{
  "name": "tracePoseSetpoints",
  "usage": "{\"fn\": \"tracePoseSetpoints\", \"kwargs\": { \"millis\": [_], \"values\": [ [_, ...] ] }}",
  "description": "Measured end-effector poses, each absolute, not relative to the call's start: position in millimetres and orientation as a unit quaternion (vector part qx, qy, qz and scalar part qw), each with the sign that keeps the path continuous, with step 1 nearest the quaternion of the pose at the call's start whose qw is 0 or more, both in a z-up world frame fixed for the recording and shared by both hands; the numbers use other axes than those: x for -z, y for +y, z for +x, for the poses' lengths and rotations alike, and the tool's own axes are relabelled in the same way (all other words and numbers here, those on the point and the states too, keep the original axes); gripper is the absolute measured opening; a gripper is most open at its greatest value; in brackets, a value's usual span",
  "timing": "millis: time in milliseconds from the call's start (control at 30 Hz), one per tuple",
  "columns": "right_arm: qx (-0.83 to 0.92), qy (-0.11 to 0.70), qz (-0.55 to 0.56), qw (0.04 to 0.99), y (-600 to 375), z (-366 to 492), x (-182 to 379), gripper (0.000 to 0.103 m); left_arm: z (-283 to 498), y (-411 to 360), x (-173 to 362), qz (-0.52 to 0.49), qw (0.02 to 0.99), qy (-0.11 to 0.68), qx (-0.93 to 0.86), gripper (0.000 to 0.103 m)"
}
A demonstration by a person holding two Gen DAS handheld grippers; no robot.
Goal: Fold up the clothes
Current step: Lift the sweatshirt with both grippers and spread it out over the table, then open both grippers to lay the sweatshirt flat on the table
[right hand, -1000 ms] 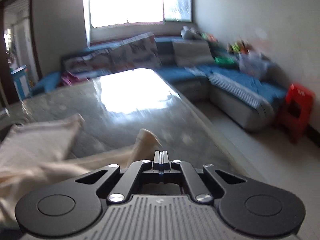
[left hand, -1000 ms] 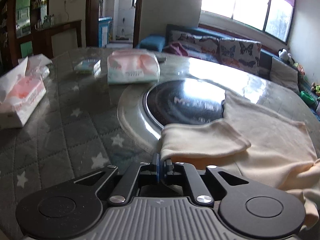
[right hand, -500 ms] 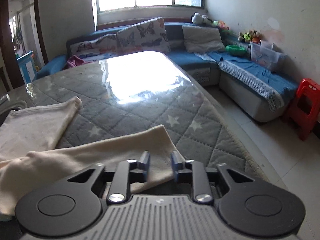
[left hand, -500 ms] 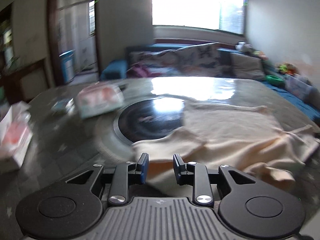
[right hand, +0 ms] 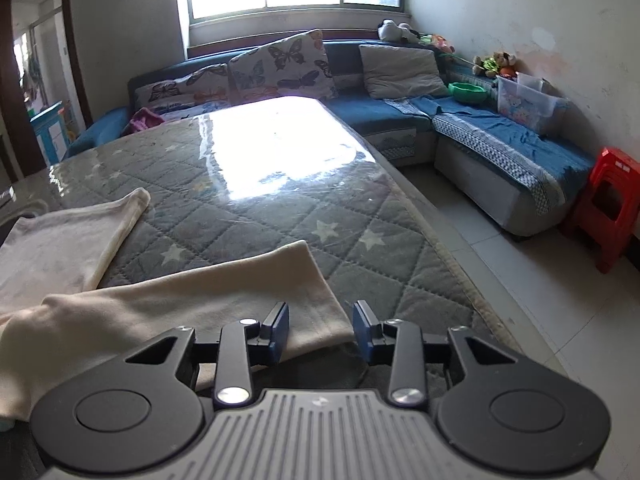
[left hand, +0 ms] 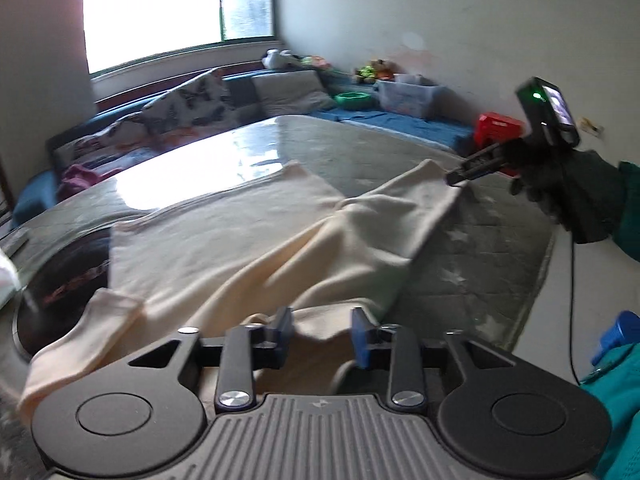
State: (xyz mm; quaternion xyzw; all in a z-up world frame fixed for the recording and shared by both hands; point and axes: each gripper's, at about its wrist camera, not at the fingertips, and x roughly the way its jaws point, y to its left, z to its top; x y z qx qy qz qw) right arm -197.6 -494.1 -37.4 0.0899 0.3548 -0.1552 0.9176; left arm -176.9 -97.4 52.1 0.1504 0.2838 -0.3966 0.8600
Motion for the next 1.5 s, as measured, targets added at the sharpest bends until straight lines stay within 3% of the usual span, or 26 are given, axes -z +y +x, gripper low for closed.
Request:
{"fn": "tracePoseSetpoints", "kwargs": {
  "millis": [200, 267, 300, 333, 433, 700, 833, 967, 1033, 1500],
  "values": [
    [0.142, 0.354, 0.094, 0.92, -494.2, -199.6, 38.1, 0.037, -175.4, -118.6, -45.4, 0.166, 0.843, 0.291, 0.421, 0.038],
    [0.135, 0.355, 0.089, 0.921, -492.0, -199.6, 38.4, 0.033, -171.6, -124.1, -38.0, 0.178, 0.836, 0.305, 0.42, 0.035],
    [0.131, 0.355, 0.089, 0.921, -491.3, -199.7, 38.5, 0.027, -169.8, -126.7, -34.3, 0.183, 0.833, 0.312, 0.419, 0.025],
    [0.125, 0.355, 0.091, 0.922, -491.0, -200.1, 38.1, 0.014, -169.2, -128.3, -31.4, 0.188, 0.831, 0.316, 0.418, 0.016],
    [0.123, 0.347, 0.092, 0.925, -489.1, -203.2, 35.5, 0.009, -170.1, -127.5, -29.2, 0.189, 0.828, 0.318, 0.42, 0.006],
    [0.199, 0.302, 0.021, 0.932, -485.0, -226.7, 8.8, 0.007, -177.8, -124.5, -40.0, 0.138, 0.793, 0.321, 0.498, 0.005],
    [0.21, 0.329, 0.032, 0.92, -496.0, -225.1, 16.3, 0.008, -178.9, -132.8, -30.1, 0.147, 0.78, 0.336, 0.507, 0.007],
    [0.225, 0.347, 0.038, 0.91, -501.9, -221.4, 23.9, 0.013, -175.6, -124.1, -37.8, 0.126, 0.782, 0.329, 0.514, 0.01],
    [0.226, 0.342, 0.034, 0.911, -499.5, -220.2, 19.1, 0.022, -173.8, -118.3, -47.7, 0.114, 0.786, 0.321, 0.515, 0.012],
    [-0.008, 0.36, 0.018, 0.933, -427.0, -143.8, 0.5, 0.022, -69.2, -95.8, -54.9, 0.073, 0.896, 0.336, 0.281, 0.02]
  ]
}}
